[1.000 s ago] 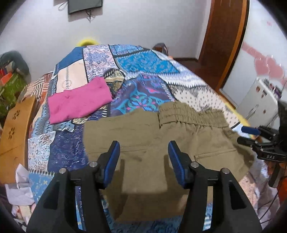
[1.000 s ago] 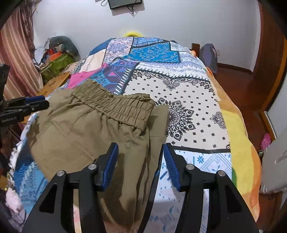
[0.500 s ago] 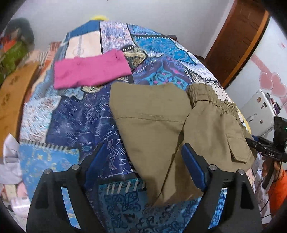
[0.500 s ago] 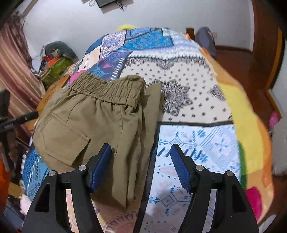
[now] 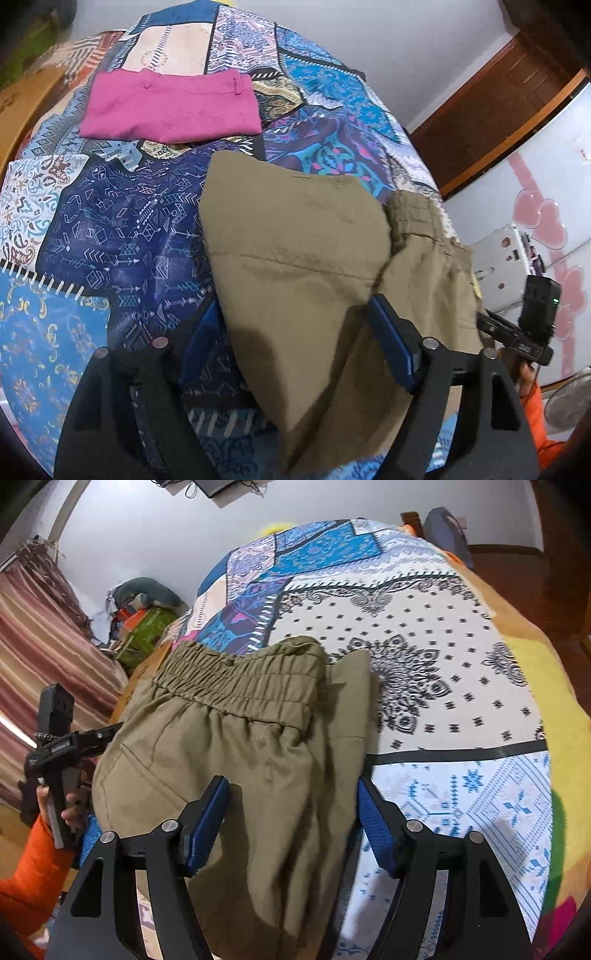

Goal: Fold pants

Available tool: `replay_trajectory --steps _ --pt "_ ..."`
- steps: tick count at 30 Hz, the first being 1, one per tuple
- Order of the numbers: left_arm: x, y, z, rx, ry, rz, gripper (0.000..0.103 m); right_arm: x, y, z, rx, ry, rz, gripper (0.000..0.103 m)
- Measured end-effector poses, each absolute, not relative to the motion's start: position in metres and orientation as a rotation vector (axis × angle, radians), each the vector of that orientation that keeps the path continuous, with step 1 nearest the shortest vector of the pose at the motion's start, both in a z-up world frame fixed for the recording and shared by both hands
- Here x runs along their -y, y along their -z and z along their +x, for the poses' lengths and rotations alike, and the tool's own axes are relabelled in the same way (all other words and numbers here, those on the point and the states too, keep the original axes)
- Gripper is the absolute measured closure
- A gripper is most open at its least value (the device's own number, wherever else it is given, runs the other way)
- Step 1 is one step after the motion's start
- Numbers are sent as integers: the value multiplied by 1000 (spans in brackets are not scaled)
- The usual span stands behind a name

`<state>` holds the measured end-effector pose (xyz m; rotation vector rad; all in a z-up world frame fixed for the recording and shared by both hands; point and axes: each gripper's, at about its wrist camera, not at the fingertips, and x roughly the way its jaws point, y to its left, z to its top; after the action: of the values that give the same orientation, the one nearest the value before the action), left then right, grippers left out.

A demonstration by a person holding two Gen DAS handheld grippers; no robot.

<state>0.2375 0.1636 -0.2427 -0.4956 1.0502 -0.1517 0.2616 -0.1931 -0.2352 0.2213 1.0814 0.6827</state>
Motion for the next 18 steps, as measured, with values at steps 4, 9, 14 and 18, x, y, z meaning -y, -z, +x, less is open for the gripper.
replay_trajectory --steps 4,9,14,18 --pt "-161 236 224 -1052 168 -481 28 196 235 256 -1087 -707 220 38" --pt "-160 239 216 -1055 202 -486 28 200 234 243 -1092 -738 200 38" --pt "-166 251 236 -1081 197 -518 28 199 237 245 -1097 -745 211 38" --pt "-170 251 255 -1071 199 -526 29 193 239 254 -1083 -737 228 37"
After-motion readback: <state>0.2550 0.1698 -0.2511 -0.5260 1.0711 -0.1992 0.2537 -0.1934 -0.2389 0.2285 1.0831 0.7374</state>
